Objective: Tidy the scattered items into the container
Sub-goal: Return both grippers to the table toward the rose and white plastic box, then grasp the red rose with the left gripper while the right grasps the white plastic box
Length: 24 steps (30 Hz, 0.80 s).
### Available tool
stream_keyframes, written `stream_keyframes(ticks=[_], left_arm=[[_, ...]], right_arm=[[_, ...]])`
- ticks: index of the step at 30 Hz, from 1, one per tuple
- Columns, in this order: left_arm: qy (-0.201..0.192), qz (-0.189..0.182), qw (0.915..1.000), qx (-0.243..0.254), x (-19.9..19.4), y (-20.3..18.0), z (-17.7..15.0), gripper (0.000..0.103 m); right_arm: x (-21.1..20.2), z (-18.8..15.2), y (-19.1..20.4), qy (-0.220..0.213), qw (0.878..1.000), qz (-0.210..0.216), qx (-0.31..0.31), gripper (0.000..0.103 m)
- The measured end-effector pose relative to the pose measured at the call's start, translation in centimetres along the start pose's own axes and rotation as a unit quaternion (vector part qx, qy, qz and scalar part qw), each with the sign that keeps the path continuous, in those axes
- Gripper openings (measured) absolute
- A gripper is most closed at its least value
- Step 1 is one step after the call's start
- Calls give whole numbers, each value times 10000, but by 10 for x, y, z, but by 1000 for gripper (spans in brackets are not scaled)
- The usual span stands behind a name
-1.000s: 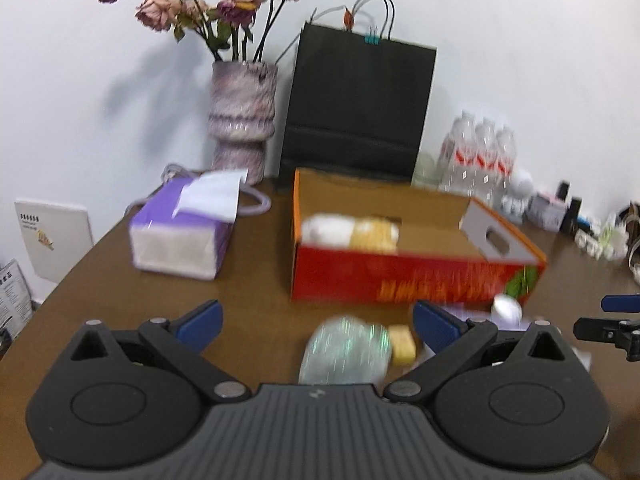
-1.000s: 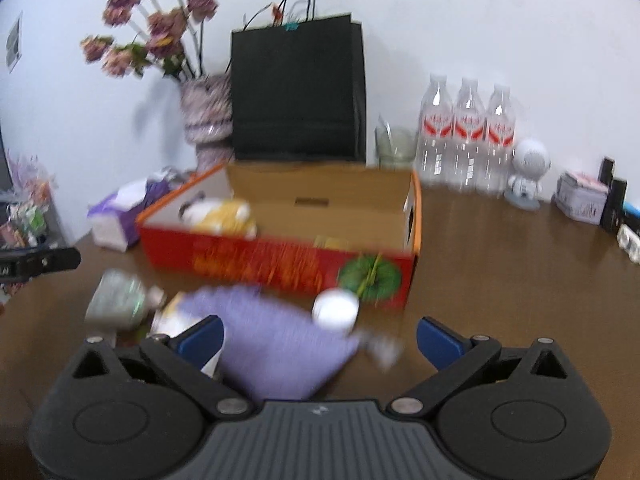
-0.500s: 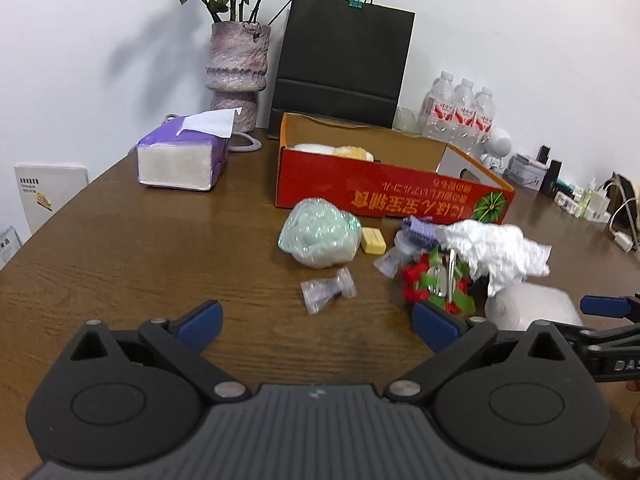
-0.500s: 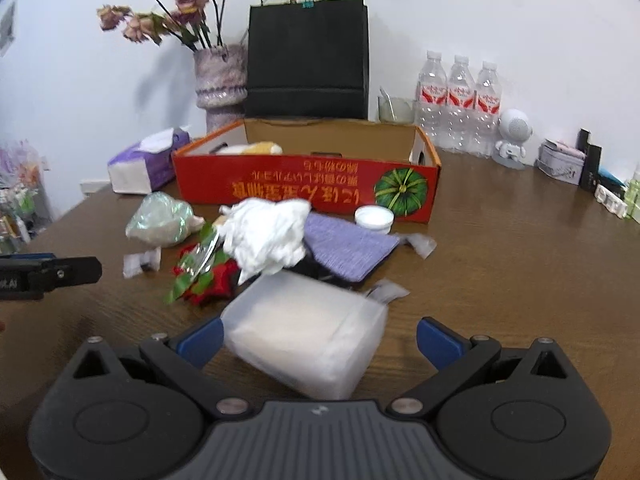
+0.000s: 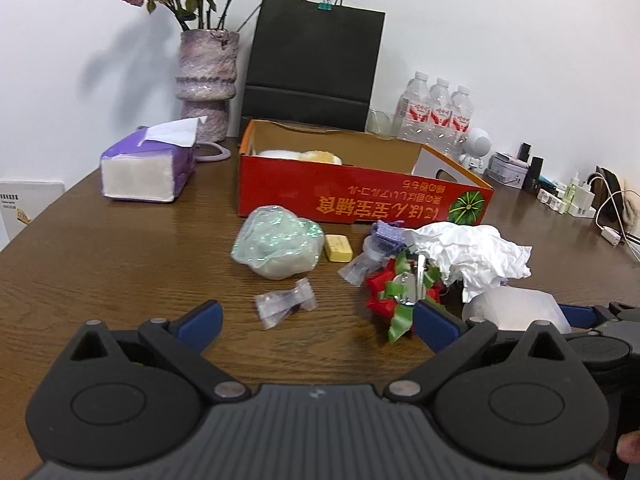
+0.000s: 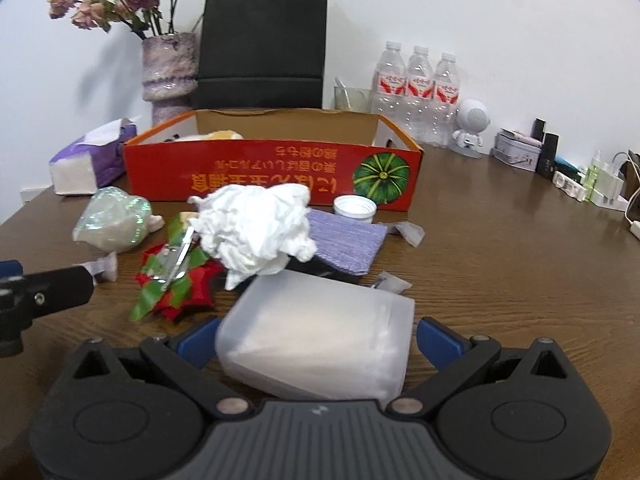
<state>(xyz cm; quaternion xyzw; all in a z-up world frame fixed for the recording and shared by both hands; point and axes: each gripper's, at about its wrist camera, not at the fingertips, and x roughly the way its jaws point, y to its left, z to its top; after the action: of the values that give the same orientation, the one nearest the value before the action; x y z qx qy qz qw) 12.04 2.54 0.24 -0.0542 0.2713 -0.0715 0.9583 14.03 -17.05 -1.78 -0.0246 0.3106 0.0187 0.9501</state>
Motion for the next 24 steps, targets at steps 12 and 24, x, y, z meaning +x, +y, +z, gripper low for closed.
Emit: stream_keyframes(ticks=[12,24], left_arm=[[155,-201,9989,387,46,-44,6,103],[127,-306,9971,678,46,-53,6,37]], right_arm=[[1,2,-46,-2,9990,405,164,86],[-1,3,-51,-9,9968,795,85,86]])
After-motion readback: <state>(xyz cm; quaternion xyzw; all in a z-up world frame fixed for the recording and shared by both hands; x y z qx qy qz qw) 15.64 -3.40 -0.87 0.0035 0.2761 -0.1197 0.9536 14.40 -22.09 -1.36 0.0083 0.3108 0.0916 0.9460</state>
